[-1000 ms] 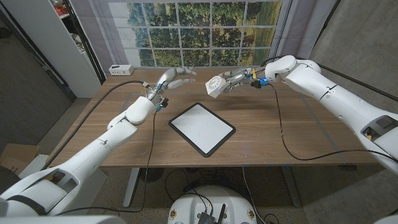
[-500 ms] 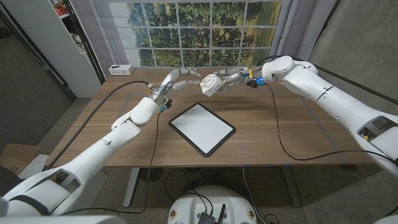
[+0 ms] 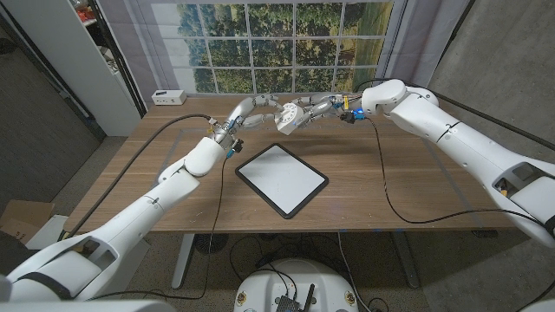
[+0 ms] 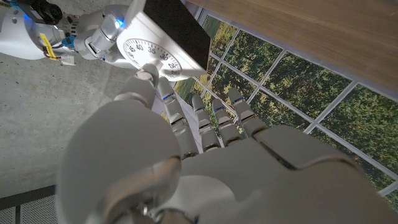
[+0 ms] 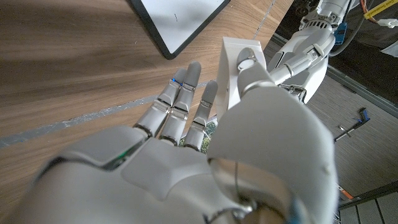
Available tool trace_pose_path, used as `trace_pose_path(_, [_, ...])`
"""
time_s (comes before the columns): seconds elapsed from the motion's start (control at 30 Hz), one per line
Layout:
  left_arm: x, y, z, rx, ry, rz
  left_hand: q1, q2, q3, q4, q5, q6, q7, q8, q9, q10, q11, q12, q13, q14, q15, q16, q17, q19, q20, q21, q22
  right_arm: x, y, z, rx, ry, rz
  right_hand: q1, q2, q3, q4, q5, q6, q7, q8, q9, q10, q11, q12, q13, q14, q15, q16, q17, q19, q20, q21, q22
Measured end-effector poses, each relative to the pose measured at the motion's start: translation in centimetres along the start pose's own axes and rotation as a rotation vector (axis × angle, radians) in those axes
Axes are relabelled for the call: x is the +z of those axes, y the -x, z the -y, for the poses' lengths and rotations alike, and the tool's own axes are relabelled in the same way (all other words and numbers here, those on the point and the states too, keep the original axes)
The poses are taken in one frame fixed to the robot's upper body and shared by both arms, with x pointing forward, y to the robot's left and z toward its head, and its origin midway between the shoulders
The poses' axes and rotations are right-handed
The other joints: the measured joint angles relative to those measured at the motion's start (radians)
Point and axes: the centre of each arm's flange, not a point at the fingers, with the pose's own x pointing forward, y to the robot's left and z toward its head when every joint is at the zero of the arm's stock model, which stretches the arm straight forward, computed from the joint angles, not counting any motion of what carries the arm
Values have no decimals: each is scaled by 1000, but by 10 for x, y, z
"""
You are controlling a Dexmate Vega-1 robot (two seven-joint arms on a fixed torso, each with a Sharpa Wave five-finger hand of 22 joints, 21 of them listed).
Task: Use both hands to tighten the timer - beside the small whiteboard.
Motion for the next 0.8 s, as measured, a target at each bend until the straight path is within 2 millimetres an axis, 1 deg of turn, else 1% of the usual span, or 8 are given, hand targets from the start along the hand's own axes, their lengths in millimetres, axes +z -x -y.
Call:
trace_pose_path(0.23, [-1, 0, 2, -6, 4, -2, 6, -5, -4, -1, 4, 0, 0, 0, 5, 0, 0, 0, 0, 0, 0, 0, 0, 0, 0, 0, 0, 1, -2, 0, 5, 4, 3, 1, 1, 0, 0, 0, 0, 0, 0, 0, 0, 0, 0, -5, 0, 0, -8, 4, 0, 0, 0, 0])
trace_pose_path(0.3, [-1, 0, 2, -8, 5, -2, 16, 5, -4, -1, 7, 0, 0, 0, 7, 0, 0, 0, 0, 0, 0, 0, 0, 3, 3, 0, 0, 2, -3, 0, 6, 4, 3, 1, 1, 0, 0, 0, 0, 0, 0, 0, 0, 0, 0, -5, 0, 0, -8, 5, 0, 0, 0, 0])
trace_pose_path(0.37, [-1, 0, 3, -9, 5, -3, 20, 2, -4, -1, 11, 0, 0, 0, 9, 0, 0, 0, 0, 0, 0, 0, 0, 6, 6, 0, 0, 2, -3, 0, 6, 5, 4, 1, 1, 0, 0, 0, 0, 0, 0, 0, 0, 0, 0, -5, 0, 0, -8, 5, -2, -2, 0, 0])
trace_pose_path(0.47, [-1, 0, 3, -9, 6, -3, 27, 8, -4, -1, 11, 0, 0, 0, 10, 0, 0, 0, 0, 0, 0, 0, 4, 6, 6, 0, 0, 2, -4, 0, 9, 5, 4, 1, 1, 0, 0, 0, 0, 0, 0, 0, 0, 0, 0, -5, 0, 0, -11, 7, -2, -2, 0, 0])
trace_pose_path(0.6, [-2, 0, 4, -10, 6, -4, 32, 13, -4, -1, 15, 8, -4, 0, 14, 0, 0, 0, 5, 0, 0, 0, 5, 11, 0, 0, 0, 3, -4, 0, 12, 5, 4, 1, 1, 1, -1, 0, 0, 0, 0, 0, 0, 0, 0, -5, 0, 0, -13, 9, -2, -2, 0, 0])
trace_pose_path(0.67, [-2, 0, 4, -9, 5, -6, 32, 13, -4, -1, 14, 17, -4, 6, 17, 0, 0, 0, 5, 0, 0, 0, 5, 13, 2, 0, 0, 3, -5, 0, 14, 5, 4, 1, 1, 1, -1, 0, 0, 0, 0, 0, 0, 0, 0, -5, 0, 0, -15, 9, -4, 0, 0, 0])
trace_pose_path(0.77, [-2, -1, 4, -7, 5, -8, 37, 18, -4, -1, 14, 18, -3, 8, 19, 5, -5, 0, 5, 0, 0, 0, 5, 16, 5, 0, 5, 3, -5, 0, 18, 5, 4, 1, 1, 1, -2, 0, 0, 0, 0, 0, 0, 0, 0, -5, 0, 0, -15, 9, -6, 2, 0, 0])
trace_pose_path(0.8, [-2, -1, 4, -6, 4, -8, 37, 18, -4, -1, 15, 24, -4, 8, 21, 5, -5, 0, 5, 0, 0, 1, 5, 20, 2, 0, 5, 3, -5, 0, 18, 5, 4, 1, 1, 2, -2, 0, 0, 0, 0, 0, 0, 0, 0, -5, 0, 0, -15, 9, -6, 2, 0, 0])
